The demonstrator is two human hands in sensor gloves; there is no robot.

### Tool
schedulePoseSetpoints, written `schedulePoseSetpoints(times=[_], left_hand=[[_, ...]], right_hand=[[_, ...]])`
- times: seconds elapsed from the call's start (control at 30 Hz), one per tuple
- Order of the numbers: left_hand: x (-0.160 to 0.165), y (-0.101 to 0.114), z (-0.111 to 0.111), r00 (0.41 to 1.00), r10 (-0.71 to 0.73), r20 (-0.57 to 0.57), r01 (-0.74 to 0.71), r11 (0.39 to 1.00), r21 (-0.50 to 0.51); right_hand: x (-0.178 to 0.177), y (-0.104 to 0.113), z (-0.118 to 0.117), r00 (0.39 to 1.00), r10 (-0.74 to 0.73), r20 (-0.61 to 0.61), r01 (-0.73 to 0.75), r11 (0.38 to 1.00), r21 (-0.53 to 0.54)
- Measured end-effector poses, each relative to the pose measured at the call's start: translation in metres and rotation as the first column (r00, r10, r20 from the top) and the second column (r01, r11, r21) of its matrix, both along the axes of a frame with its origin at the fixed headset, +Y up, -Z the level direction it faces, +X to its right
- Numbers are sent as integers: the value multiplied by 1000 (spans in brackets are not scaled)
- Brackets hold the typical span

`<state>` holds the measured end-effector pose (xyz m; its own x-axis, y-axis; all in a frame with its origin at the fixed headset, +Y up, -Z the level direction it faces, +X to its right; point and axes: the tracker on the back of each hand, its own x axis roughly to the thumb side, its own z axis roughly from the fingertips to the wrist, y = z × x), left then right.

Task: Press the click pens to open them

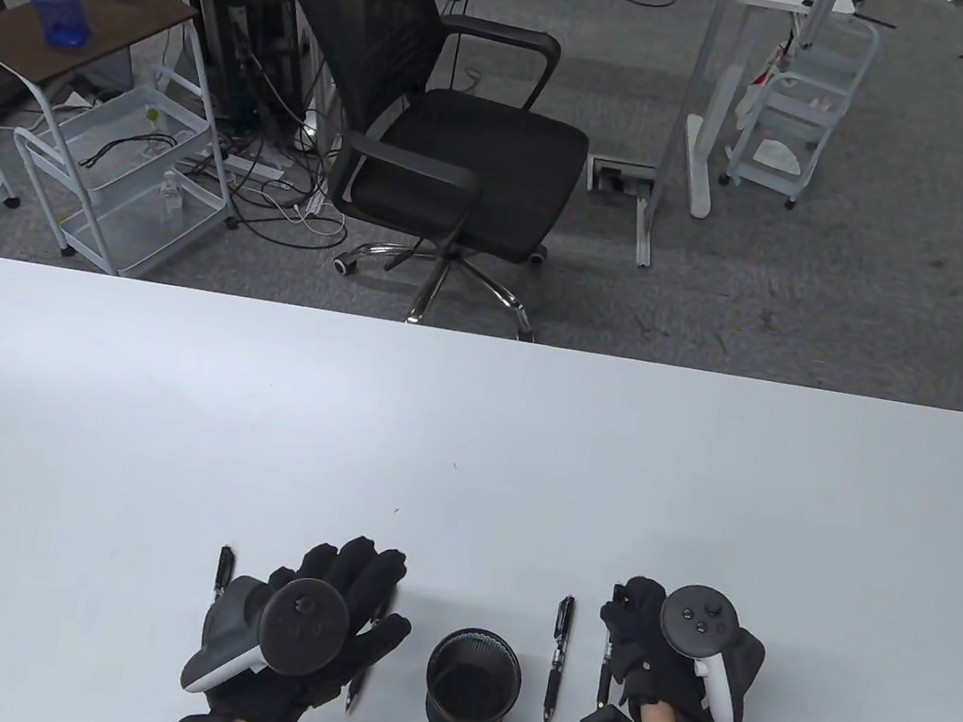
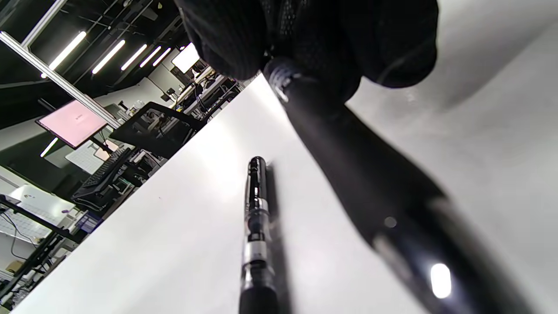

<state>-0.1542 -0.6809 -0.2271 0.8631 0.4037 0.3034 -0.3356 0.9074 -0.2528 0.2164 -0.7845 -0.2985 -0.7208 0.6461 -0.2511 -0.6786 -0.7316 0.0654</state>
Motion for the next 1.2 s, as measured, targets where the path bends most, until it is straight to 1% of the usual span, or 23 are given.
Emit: schedulePoseSetpoints(times=[0.13, 0.3, 0.5, 0.87, 1.2], left_hand=[[0, 0, 0, 1000, 1, 0, -1, 1000, 0], [0, 0, 0, 1000, 4, 0, -4, 1000, 1], [-1, 0, 0, 1000, 5, 2, -5, 1000, 0], [-1, 0, 0, 1000, 6, 2, -6, 1000, -2], [-1, -1, -1, 1000, 0, 1, 0, 1000, -8]], right_hand=[[-3, -5, -1, 998, 68, -10, -68, 997, -21], [-4, -8, -1, 995, 94, -14, -95, 995, -36], [-4, -13, -2, 991, 132, -20, -133, 988, -81], [-11, -13, -3, 973, 226, -45, -230, 966, -121], [-12, -11, -2, 970, 240, -47, -245, 959, -140]])
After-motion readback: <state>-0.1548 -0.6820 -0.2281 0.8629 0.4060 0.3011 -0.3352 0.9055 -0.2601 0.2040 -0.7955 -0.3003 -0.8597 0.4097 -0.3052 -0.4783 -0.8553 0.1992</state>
